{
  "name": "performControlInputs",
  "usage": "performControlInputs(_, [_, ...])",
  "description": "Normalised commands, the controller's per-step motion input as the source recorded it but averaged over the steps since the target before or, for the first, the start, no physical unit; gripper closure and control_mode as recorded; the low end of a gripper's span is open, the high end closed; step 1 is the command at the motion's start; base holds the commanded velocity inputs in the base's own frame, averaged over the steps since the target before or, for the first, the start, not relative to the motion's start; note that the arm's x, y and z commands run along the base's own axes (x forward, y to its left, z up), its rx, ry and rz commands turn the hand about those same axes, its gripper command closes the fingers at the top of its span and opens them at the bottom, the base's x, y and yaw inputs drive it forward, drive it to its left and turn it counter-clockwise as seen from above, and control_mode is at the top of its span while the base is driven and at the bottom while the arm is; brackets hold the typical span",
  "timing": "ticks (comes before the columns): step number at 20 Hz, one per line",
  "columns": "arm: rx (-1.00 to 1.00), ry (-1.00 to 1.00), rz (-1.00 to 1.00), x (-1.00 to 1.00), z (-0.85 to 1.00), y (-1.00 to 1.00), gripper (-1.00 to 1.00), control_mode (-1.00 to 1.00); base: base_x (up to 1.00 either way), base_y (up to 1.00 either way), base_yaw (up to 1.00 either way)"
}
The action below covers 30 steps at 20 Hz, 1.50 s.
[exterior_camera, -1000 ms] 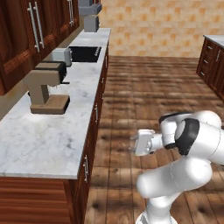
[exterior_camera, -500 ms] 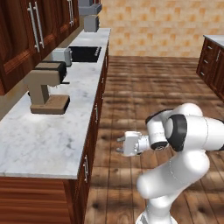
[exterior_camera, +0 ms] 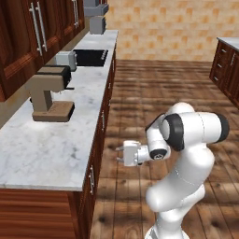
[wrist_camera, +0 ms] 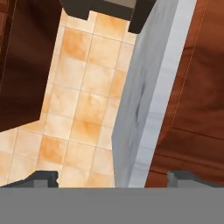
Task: Take a straw from the drawer in front and place it inside the glass cup on the dining counter.
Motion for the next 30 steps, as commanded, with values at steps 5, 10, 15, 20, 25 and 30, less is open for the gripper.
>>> performControlInputs(5, [0.0,0.0,-0.01,0.37,-0.34,0.14,-1.0,-1.0,0.0,0.0,0.0])
performControlInputs(10, [0.0,0.0,-0.01,0.29,-0.39,0.13,-1.0,-1.0,0.0,0.0,0.0])
performControlInputs(15, [0.0,0.0,0.0,0.34,-0.36,0.14,-1.0,-1.0,0.0,0.0,0.0])
performControlInputs(20, [0.0,0.0,0.0,0.34,-0.29,0.15,-1.0,-1.0,0.0,0.0,0.0])
performControlInputs(25, [0.0,0.0,0.0,0.46,-0.25,0.18,-1.0,-1.0,0.0,0.0,0.0])
performControlInputs(30, [0.0,0.0,0.0,0.45,-0.25,0.2,-1.0,-1.0,0.0,0.0,0.0])
